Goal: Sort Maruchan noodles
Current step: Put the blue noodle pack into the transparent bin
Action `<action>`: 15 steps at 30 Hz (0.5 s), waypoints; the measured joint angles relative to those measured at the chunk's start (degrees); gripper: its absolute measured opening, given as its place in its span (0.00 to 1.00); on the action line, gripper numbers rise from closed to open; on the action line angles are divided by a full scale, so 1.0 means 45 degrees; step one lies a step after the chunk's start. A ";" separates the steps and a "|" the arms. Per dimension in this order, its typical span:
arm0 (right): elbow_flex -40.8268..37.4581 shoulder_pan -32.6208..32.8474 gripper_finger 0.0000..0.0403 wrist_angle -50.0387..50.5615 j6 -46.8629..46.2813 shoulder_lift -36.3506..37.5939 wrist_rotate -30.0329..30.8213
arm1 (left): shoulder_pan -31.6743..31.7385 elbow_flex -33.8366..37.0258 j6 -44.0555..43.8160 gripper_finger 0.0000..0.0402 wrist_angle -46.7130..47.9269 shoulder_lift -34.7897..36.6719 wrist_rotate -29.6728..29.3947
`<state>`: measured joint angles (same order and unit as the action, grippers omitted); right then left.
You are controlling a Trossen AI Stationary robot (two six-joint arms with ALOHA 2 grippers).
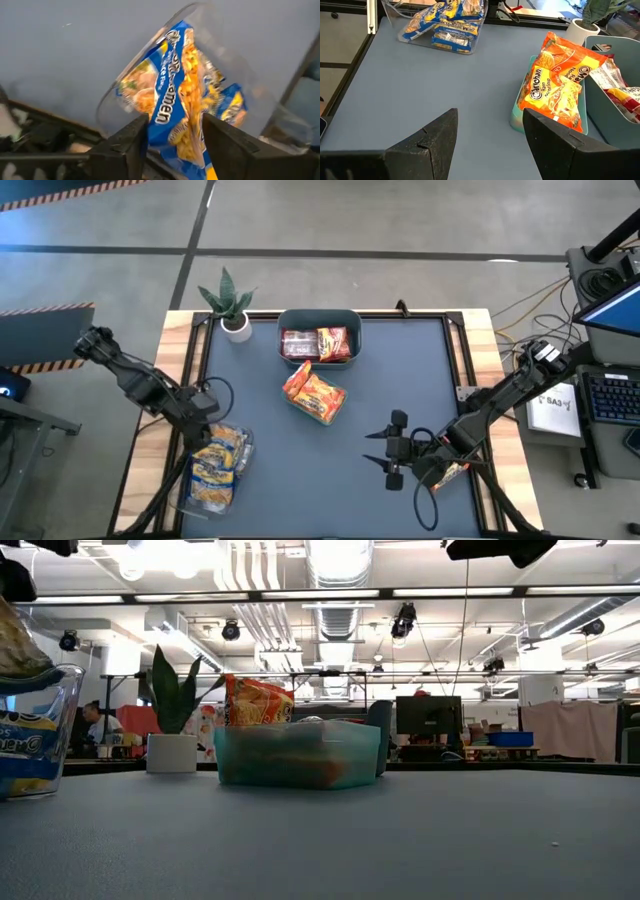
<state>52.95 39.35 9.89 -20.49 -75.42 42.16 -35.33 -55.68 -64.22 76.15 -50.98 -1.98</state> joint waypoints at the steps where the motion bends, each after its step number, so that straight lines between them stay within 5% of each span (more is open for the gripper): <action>1: 0.0000 0.0000 0.53 0.0000 0.0000 0.0000 0.0002 | 0.0000 0.0000 0.0067 0.42 0.0158 -0.0016 0.0002; 15: 0.0000 0.0000 0.53 -0.0087 -0.0010 0.0000 0.0338 | 0.0000 -0.1266 -0.0368 0.43 0.2080 -0.0042 -0.0325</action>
<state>52.95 39.35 9.50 -20.53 -75.42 43.68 -35.33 -61.38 -65.88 85.51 -51.17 -3.44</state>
